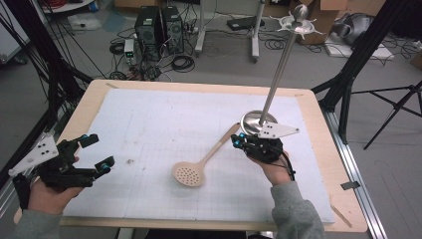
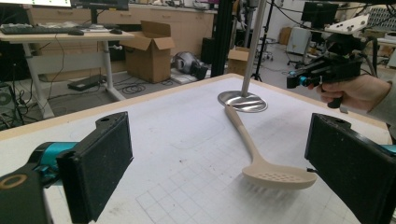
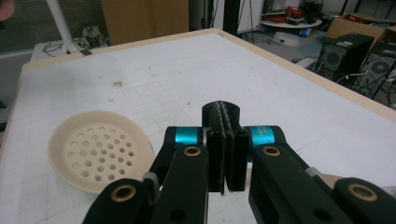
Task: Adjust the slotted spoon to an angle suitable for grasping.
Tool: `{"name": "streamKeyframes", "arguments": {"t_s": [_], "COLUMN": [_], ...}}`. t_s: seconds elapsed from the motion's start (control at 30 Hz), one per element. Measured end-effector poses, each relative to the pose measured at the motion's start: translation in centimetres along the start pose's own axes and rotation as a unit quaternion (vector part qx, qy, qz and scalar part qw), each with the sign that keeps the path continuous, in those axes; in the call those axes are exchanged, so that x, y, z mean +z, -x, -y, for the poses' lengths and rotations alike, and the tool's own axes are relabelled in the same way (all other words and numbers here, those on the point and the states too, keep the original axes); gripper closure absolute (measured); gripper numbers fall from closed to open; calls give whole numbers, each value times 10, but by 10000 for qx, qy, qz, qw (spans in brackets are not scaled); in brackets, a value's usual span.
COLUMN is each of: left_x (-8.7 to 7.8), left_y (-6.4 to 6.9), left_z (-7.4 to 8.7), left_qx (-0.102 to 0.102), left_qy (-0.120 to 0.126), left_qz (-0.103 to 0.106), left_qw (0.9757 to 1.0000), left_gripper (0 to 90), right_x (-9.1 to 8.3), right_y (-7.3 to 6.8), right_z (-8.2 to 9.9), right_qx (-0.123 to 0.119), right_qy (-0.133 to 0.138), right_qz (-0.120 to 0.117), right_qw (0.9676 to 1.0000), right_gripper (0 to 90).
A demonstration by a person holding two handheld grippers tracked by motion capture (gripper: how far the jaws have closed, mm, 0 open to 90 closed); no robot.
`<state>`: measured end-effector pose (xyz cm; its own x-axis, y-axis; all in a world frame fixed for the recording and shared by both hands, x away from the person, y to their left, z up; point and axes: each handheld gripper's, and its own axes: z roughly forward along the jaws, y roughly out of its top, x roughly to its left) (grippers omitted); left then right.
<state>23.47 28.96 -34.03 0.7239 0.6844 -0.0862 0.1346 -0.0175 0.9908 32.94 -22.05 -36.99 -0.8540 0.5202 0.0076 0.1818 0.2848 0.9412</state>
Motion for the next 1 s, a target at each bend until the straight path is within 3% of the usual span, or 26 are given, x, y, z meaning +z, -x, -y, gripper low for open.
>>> {"name": "streamKeyframes", "arguments": {"t_s": [0.67,1.0], "left_x": [-5,-6], "left_y": [1,1], "left_z": [5,7], "left_qx": [-31,-43], "left_qy": [-72,-138], "left_qz": [-55,-68], "left_qw": [10000,9999], "left_gripper": [79,79], "right_x": [52,69], "right_y": [-2,1], "right_z": [7,13], "right_qx": [-2,58], "right_qy": [-477,-661], "right_qz": [-79,-31], "right_qw": [9988,9978], "right_gripper": [893,893]}}
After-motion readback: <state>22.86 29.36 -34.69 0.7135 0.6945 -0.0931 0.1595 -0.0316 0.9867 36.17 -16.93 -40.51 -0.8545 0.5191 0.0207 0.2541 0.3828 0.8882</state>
